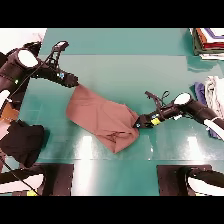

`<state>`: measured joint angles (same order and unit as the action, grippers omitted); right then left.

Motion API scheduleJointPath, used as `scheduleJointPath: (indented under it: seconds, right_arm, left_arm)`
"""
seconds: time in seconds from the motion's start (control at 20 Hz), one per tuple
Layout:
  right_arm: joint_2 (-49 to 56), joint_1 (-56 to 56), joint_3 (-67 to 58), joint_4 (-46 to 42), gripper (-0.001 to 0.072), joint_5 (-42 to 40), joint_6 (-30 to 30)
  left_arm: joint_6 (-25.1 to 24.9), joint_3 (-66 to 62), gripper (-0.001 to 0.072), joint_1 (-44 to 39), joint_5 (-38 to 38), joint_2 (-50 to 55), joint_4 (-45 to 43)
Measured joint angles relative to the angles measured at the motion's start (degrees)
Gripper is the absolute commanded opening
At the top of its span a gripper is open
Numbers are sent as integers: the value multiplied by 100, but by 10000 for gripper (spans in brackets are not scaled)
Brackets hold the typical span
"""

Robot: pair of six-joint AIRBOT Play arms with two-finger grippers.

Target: Fold the shirts.

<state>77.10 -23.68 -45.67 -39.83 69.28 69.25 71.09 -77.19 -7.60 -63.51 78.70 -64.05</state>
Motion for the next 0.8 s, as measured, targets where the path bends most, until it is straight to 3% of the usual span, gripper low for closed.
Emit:
scheduleJointPath:
  seconds: [0.4,0.8]
  right_arm:
    - [-656,264,-289,-83,14,-378,-129]
    - [-2302,1054,-3182,-1132,14,-424,181]
  left_arm:
    - [33,-341,21,0,11,-501,-240]
    - [83,-2533,21,-4,275,-2203,-236]
